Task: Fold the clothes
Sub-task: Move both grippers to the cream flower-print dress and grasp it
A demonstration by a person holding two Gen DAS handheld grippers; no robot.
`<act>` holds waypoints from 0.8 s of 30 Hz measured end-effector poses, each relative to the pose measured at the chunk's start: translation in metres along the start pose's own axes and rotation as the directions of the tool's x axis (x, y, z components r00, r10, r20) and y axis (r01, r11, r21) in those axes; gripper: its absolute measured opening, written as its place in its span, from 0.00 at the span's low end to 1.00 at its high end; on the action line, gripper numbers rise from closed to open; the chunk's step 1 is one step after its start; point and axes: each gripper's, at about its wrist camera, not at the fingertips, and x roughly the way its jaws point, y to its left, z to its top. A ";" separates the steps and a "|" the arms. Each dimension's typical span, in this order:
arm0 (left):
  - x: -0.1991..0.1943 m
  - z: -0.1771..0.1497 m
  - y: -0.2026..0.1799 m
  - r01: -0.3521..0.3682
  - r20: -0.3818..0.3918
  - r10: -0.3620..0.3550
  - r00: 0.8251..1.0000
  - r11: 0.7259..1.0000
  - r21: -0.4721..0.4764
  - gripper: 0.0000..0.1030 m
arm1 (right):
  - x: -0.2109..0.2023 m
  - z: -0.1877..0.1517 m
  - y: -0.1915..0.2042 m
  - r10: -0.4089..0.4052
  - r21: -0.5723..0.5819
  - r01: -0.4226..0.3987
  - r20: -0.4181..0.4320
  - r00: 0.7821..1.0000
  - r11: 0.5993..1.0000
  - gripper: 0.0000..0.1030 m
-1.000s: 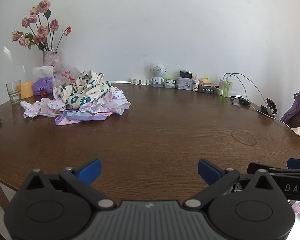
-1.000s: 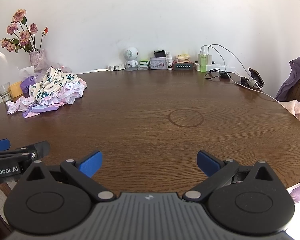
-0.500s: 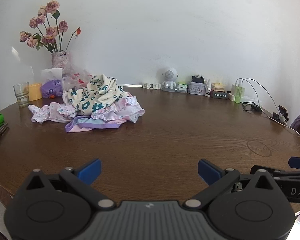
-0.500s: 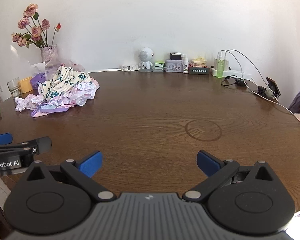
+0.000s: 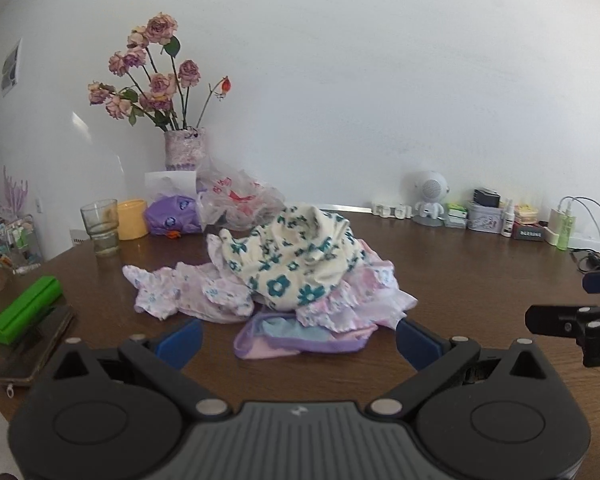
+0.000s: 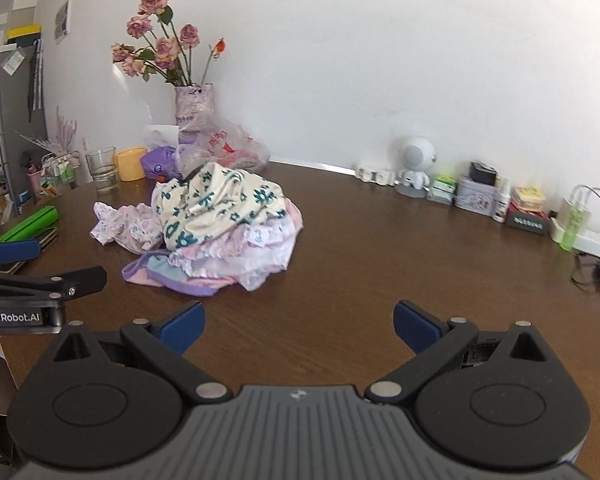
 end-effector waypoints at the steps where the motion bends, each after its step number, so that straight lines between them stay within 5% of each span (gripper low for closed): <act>1: 0.007 0.005 0.004 -0.012 -0.002 0.012 1.000 1.000 0.010 1.00 | 0.010 0.011 0.003 0.012 -0.017 -0.012 0.009 1.000 1.000 0.98; 10: 0.099 0.033 0.025 -0.073 -0.050 0.078 0.996 0.993 0.092 1.00 | 0.138 0.100 0.036 0.163 -0.066 -0.166 -0.044 0.986 0.984 0.75; 16: 0.157 0.035 0.034 -0.067 -0.088 0.077 0.993 0.992 0.111 1.00 | 0.216 0.120 0.055 0.206 -0.052 -0.214 -0.126 0.970 0.975 0.62; 18: 0.172 0.035 0.038 -0.068 -0.095 0.078 0.992 0.992 0.106 1.00 | 0.238 0.124 0.060 0.220 -0.050 -0.230 -0.158 0.963 0.972 0.49; 20: 0.180 0.035 0.040 -0.071 -0.104 0.082 0.991 0.992 0.104 1.00 | 0.246 0.125 0.061 0.226 -0.047 -0.237 -0.171 0.959 0.970 0.19; 24: 0.180 0.036 0.042 -0.028 -0.101 0.036 0.994 0.996 0.082 1.00 | 0.234 0.131 0.050 0.272 -0.013 -0.276 -0.137 0.953 0.961 0.12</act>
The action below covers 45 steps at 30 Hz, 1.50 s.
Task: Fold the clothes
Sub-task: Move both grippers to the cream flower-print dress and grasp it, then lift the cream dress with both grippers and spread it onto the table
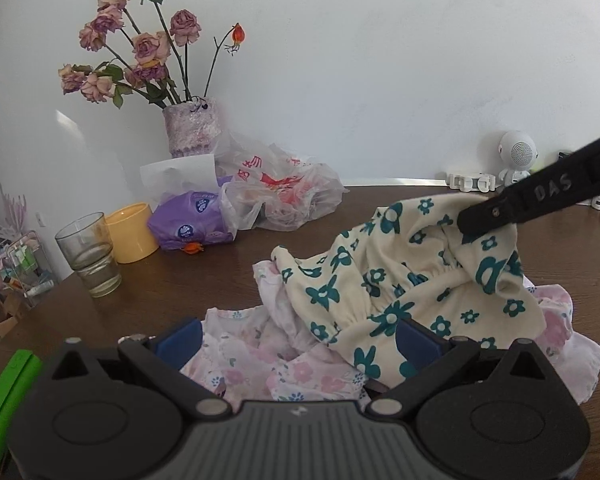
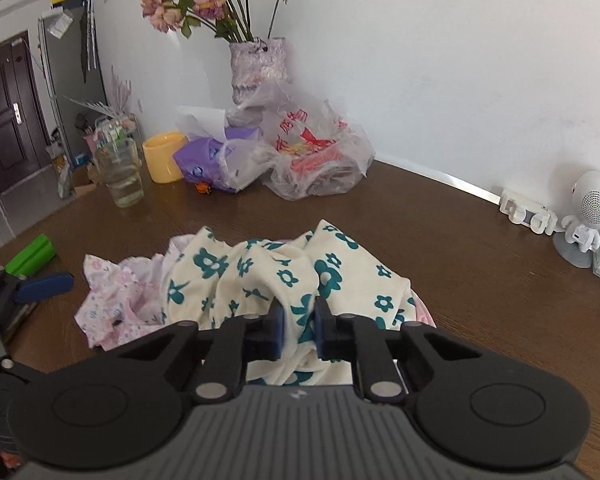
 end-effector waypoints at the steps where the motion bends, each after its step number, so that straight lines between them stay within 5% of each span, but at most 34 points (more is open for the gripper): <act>1: -0.003 0.001 0.000 0.007 0.008 -0.007 1.000 1.000 -0.003 1.00 | -0.012 0.001 -0.001 0.012 -0.008 -0.012 0.022 1.000 1.000 0.11; 5: -0.035 0.007 -0.014 0.033 0.077 -0.035 0.996 0.999 0.020 1.00 | -0.082 0.002 -0.006 0.029 -0.072 -0.020 0.135 0.990 0.997 0.11; 9: -0.086 0.003 -0.043 0.130 0.143 -0.142 0.980 0.987 0.092 1.00 | -0.175 -0.023 -0.015 0.030 -0.154 0.001 0.199 0.980 0.988 0.11; 15: -0.157 -0.036 -0.107 0.341 0.096 -0.376 0.922 0.903 0.262 1.00 | -0.259 -0.129 -0.041 -0.122 -0.194 0.126 0.030 0.992 0.973 0.05; 19: -0.173 -0.062 -0.148 0.407 0.006 -0.433 0.901 0.853 0.328 1.00 | -0.271 -0.203 -0.070 -0.217 -0.111 0.204 -0.130 0.967 0.973 0.02; 22: -0.175 -0.075 -0.169 0.416 -0.051 -0.427 0.903 0.835 0.360 1.00 | -0.278 -0.237 -0.087 -0.243 -0.030 0.242 -0.193 0.951 0.970 0.08; 24: -0.174 -0.078 -0.178 0.399 -0.064 -0.405 0.912 0.838 0.372 1.00 | -0.279 -0.239 -0.083 -0.226 -0.023 0.226 -0.170 0.959 0.974 0.14; 28: -0.167 -0.082 -0.193 0.393 -0.111 -0.380 0.918 0.848 0.356 1.00 | -0.282 -0.240 -0.071 -0.185 -0.020 0.184 -0.110 0.977 0.983 0.43; 31: -0.162 -0.089 -0.199 0.416 -0.154 -0.387 0.909 0.842 0.343 0.98 | -0.264 -0.235 -0.059 -0.209 -0.067 0.202 -0.112 0.972 0.977 0.43; 37: -0.152 -0.099 -0.221 0.390 -0.210 -0.332 0.919 0.843 0.371 0.89 | -0.218 -0.233 -0.071 -0.287 -0.107 0.275 -0.111 0.952 0.955 0.49; 39: -0.149 -0.099 -0.223 0.399 -0.221 -0.339 0.914 0.847 0.351 0.83 | -0.203 -0.230 -0.073 -0.293 -0.144 0.277 -0.101 0.951 0.950 0.49; 42: -0.144 -0.099 -0.223 0.441 -0.254 -0.373 0.892 0.843 0.309 0.49 | -0.183 -0.224 -0.076 -0.275 -0.175 0.253 -0.115 0.955 0.952 0.47; 43: -0.143 -0.097 -0.222 0.464 -0.266 -0.396 0.879 0.839 0.283 0.27 | -0.178 -0.221 -0.078 -0.257 -0.165 0.233 -0.137 0.957 0.958 0.33; 44: -0.144 -0.095 -0.220 0.489 -0.273 -0.423 0.864 0.833 0.258 0.06 | -0.176 -0.218 -0.081 -0.225 -0.145 0.202 -0.158 0.962 0.969 0.07; 45: -0.152 -0.092 -0.219 0.495 -0.248 -0.438 0.864 0.828 0.263 0.03 | -0.177 -0.214 -0.083 -0.217 -0.120 0.199 -0.162 0.963 0.973 0.05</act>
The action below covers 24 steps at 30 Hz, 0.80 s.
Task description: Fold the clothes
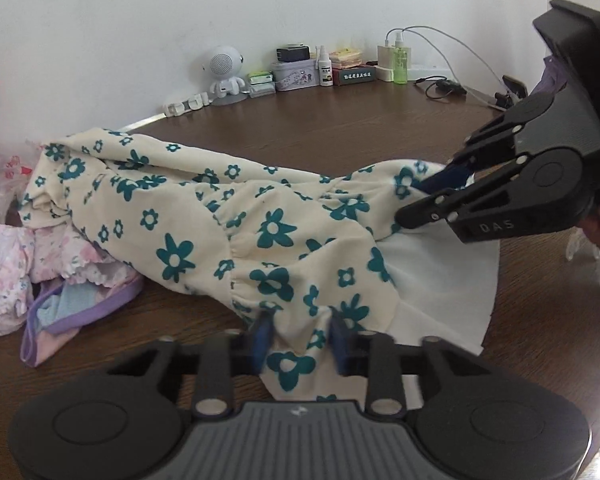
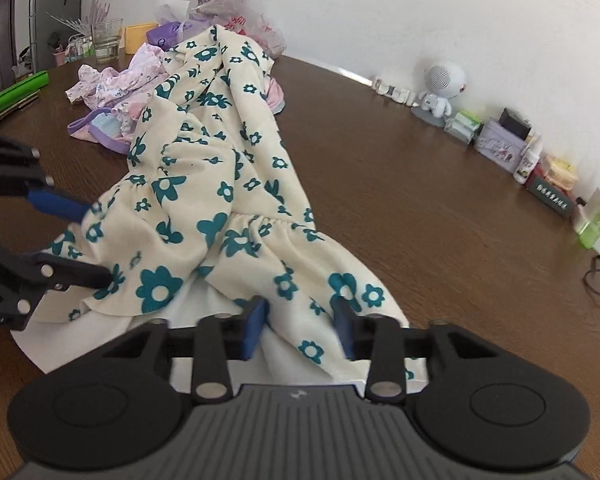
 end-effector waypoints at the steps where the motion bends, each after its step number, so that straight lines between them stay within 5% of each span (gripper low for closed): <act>1: -0.008 0.002 -0.002 0.004 0.031 -0.004 1.000 1.000 0.010 0.03 | -0.003 0.003 -0.004 0.001 0.025 -0.001 0.001 1.000 1.000 0.03; 5: -0.048 0.012 -0.024 0.032 0.170 -0.045 0.984 0.996 0.081 0.03 | -0.051 0.018 -0.028 -0.053 0.087 0.039 0.159 0.986 0.995 0.02; 9: -0.075 0.014 -0.069 0.145 0.245 -0.196 0.949 0.967 0.210 0.02 | -0.110 0.020 -0.071 -0.174 0.177 0.128 0.275 0.945 0.976 0.02; 12: -0.070 0.008 -0.099 0.261 0.212 -0.318 0.924 0.931 0.255 0.03 | -0.129 0.005 -0.108 -0.295 0.253 0.234 0.239 0.925 0.939 0.02; 15: -0.054 0.003 -0.118 0.342 0.152 -0.387 0.910 0.905 0.253 0.12 | -0.117 -0.020 -0.143 -0.370 0.306 0.322 0.115 0.922 0.896 0.02; 18: -0.045 0.001 -0.116 0.332 0.128 -0.368 0.921 0.914 0.234 0.37 | -0.095 -0.050 -0.163 -0.355 0.342 0.337 -0.011 0.935 0.877 0.03; 20: -0.044 0.000 -0.105 0.311 0.131 -0.341 0.931 0.928 0.205 0.64 | -0.090 -0.065 -0.168 -0.324 0.389 0.318 -0.050 0.945 0.865 0.12; 23: -0.040 0.009 -0.075 0.251 0.139 -0.273 0.952 0.955 0.158 0.76 | -0.100 -0.080 -0.165 -0.270 0.459 0.259 -0.043 0.962 0.850 0.40; 24: -0.039 0.013 -0.062 0.210 0.138 -0.228 0.964 0.969 0.133 0.77 | -0.105 -0.083 -0.159 -0.248 0.462 0.235 -0.033 0.968 0.855 0.41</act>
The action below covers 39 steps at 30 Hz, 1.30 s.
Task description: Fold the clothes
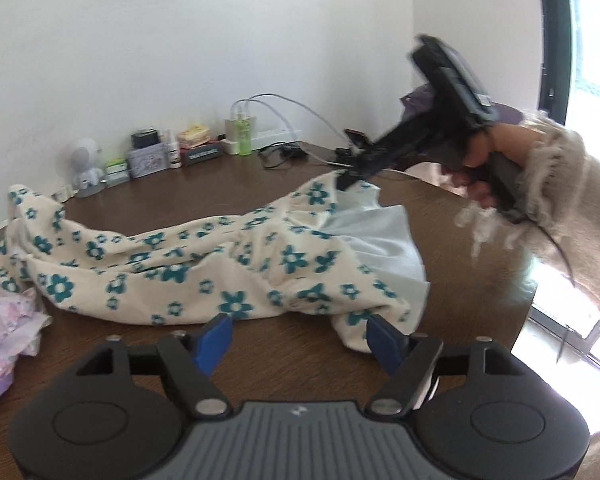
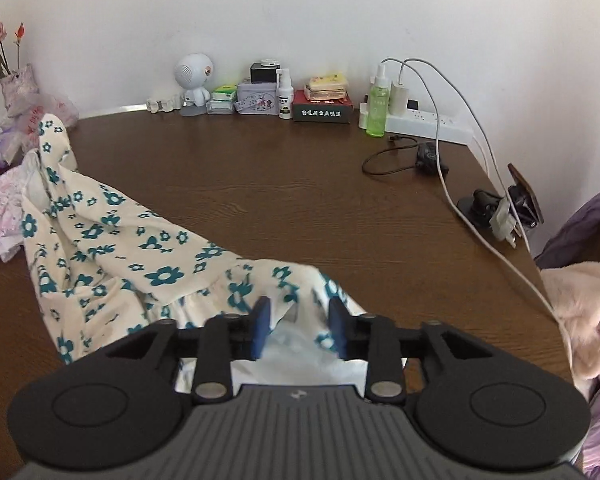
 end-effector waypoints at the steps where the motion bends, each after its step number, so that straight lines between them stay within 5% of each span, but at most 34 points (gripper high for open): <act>1: 0.002 0.006 0.016 -0.059 -0.010 0.059 0.998 0.998 -0.023 0.78 | -0.006 -0.005 0.003 0.025 0.000 -0.025 -0.003 1.000 1.000 0.41; 5: 0.011 0.030 0.076 -0.247 -0.067 0.240 0.968 0.961 -0.122 0.80 | -0.019 -0.019 0.030 0.145 -0.040 -0.148 -0.059 0.988 0.988 0.53; 8: 0.029 0.049 0.127 -0.318 -0.112 0.301 0.947 0.928 -0.194 0.80 | -0.016 -0.027 0.055 0.206 -0.067 -0.214 -0.106 0.973 0.974 0.60; 11: 0.050 0.066 0.172 -0.366 -0.166 0.331 0.929 0.893 -0.264 0.80 | -0.011 -0.029 0.079 0.196 -0.140 -0.212 -0.119 0.973 0.967 0.69; 14: 0.070 0.082 0.207 -0.396 -0.179 0.355 0.918 0.857 -0.330 0.80 | 0.000 -0.025 0.101 0.090 -0.254 -0.113 -0.101 0.991 0.961 0.69; 19: 0.113 0.104 0.238 -0.464 -0.234 0.407 0.883 0.831 -0.305 0.79 | 0.024 -0.014 0.099 0.084 -0.215 -0.114 -0.144 0.986 0.970 0.69; 21: 0.129 0.106 0.240 -0.526 -0.272 0.464 0.843 0.818 -0.234 0.70 | 0.034 -0.011 0.096 0.077 -0.193 -0.107 -0.157 0.985 0.975 0.68; 23: 0.138 0.103 0.242 -0.547 -0.289 0.486 0.824 0.816 -0.187 0.50 | 0.039 -0.010 0.094 0.082 -0.172 -0.112 -0.168 0.982 0.979 0.55; 24: 0.139 0.102 0.243 -0.541 -0.288 0.480 0.829 0.819 -0.192 0.43 | 0.041 -0.011 0.093 0.093 -0.157 -0.121 -0.173 0.980 0.980 0.50; 26: 0.134 0.100 0.246 -0.505 -0.273 0.444 0.853 0.833 -0.224 0.03 | 0.042 -0.011 0.090 0.112 -0.130 -0.136 -0.177 0.978 0.982 0.25; 29: 0.119 0.096 0.243 -0.496 -0.229 0.450 0.863 0.839 -0.224 0.03 | 0.033 -0.013 0.086 0.154 -0.104 -0.173 -0.166 0.974 0.980 0.02; 34: 0.074 0.085 0.225 -0.487 -0.149 0.465 0.873 0.848 -0.209 0.02 | 0.002 -0.018 0.080 0.153 -0.143 -0.168 -0.106 0.982 0.975 0.02; 39: 0.007 0.057 0.181 -0.419 -0.058 0.416 0.908 0.891 -0.172 0.02 | -0.042 -0.031 0.071 0.163 -0.201 -0.173 -0.064 0.984 0.964 0.02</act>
